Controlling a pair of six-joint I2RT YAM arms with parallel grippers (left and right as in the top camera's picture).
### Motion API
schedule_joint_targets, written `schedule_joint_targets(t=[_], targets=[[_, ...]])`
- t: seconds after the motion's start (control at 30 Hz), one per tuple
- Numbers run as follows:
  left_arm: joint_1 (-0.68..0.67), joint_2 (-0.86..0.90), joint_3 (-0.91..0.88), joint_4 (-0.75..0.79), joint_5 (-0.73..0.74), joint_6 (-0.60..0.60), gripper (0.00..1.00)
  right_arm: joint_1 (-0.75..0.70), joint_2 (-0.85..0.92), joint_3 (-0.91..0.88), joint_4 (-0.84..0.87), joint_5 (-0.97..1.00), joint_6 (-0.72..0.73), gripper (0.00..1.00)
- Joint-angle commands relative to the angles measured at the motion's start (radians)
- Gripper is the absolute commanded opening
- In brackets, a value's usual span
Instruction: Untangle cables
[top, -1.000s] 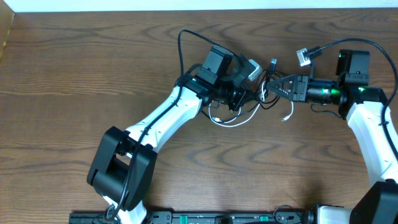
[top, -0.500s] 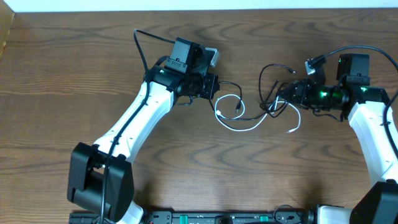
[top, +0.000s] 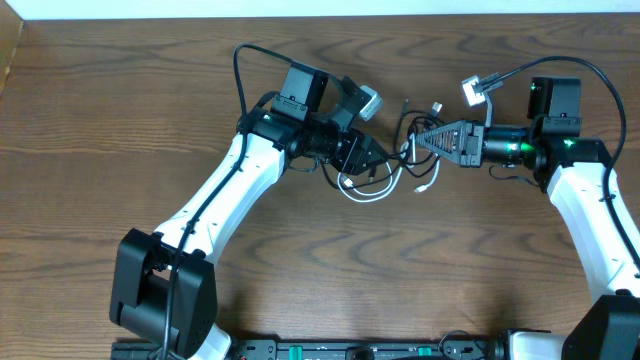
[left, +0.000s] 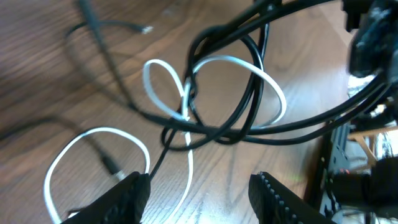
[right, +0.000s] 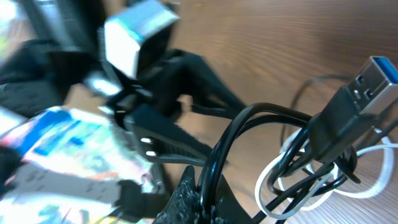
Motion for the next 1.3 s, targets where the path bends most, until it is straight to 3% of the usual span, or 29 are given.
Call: schedule_joint_targets(t=[0.0,0.17,0.3,0.63,0.77,0.9,0.97,1.0,1.03,1.1,1.13,1.27], targets=[[-0.001,-0.012,0.003,0.014,0.070,0.070,0.57,0.001,-0.018,0.019,0.010,-0.165,-0.021,0.01],[-0.026,-0.010,0.002,0.065,0.068,0.098,0.58,0.001,-0.018,0.019,0.009,-0.190,-0.020,0.01],[-0.062,0.005,0.002,0.105,-0.032,0.115,0.57,0.001,-0.018,0.019,0.009,-0.190,-0.010,0.01],[-0.129,0.084,0.002,0.205,-0.035,0.114,0.55,0.001,-0.018,0.019,0.009,-0.198,0.013,0.01],[-0.142,0.117,0.002,0.236,-0.035,0.113,0.46,0.001,-0.018,0.019,0.009,-0.198,0.013,0.01],[-0.142,0.127,0.002,0.272,-0.035,0.096,0.42,0.001,-0.018,0.019,0.009,-0.198,0.013,0.01],[-0.142,0.127,0.002,0.299,-0.035,0.068,0.35,0.001,-0.018,0.019,0.009,-0.198,0.013,0.01],[-0.141,0.127,0.002,0.308,-0.035,0.057,0.23,0.001,-0.018,0.019,0.009,-0.197,0.013,0.01],[-0.131,0.126,0.002,0.309,-0.049,0.034,0.08,-0.003,-0.018,0.019,0.008,-0.175,0.014,0.01],[-0.114,0.119,0.003,0.293,-0.074,-0.025,0.07,-0.016,-0.018,0.019,-0.006,-0.072,0.058,0.01],[-0.087,0.099,0.003,0.253,-0.100,-0.094,0.07,-0.034,-0.018,0.019,-0.028,0.089,0.136,0.01],[-0.032,0.016,0.003,0.139,-0.116,-0.120,0.07,-0.057,-0.018,0.019,-0.106,0.410,0.245,0.01]])
